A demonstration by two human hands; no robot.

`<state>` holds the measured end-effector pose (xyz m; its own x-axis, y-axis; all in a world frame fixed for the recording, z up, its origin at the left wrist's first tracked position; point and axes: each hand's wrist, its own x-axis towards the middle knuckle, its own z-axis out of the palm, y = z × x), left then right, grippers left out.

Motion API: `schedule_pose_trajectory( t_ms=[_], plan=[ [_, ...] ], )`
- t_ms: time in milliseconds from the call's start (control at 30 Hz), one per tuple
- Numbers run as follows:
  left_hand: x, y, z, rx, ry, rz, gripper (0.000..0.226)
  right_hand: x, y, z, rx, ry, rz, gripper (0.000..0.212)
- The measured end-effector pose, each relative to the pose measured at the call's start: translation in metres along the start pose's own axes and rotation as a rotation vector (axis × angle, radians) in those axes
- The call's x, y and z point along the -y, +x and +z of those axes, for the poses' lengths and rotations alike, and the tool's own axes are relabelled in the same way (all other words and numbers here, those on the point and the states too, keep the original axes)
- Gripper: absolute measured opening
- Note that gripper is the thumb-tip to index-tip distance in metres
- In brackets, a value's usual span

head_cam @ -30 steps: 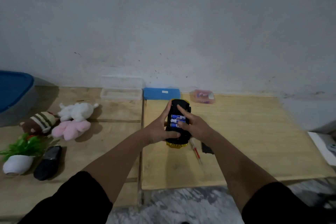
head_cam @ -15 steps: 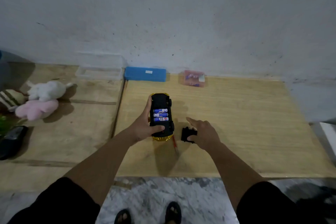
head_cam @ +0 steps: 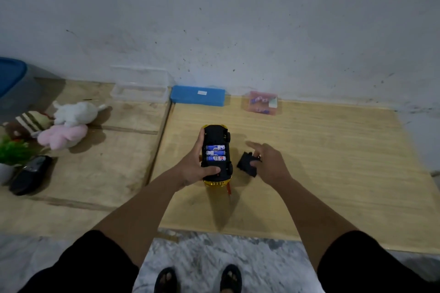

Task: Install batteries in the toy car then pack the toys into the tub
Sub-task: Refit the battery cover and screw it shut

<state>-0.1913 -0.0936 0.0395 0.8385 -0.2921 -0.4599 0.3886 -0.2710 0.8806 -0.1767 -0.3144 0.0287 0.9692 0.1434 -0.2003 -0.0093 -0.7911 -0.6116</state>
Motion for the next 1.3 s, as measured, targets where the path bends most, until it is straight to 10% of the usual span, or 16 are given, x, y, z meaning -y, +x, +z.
schedule_pose_trajectory(
  t_ms=[500,1300],
  plan=[
    [-0.017,-0.027,-0.062,0.065,0.023,0.068,0.113,0.145,0.028,-0.001,0.082,0.152,-0.199,0.049],
    [-0.011,-0.038,-0.133,0.178,-0.014,0.12,0.114,0.203,0.035,0.035,-0.043,0.143,-0.084,0.046]
  ],
)
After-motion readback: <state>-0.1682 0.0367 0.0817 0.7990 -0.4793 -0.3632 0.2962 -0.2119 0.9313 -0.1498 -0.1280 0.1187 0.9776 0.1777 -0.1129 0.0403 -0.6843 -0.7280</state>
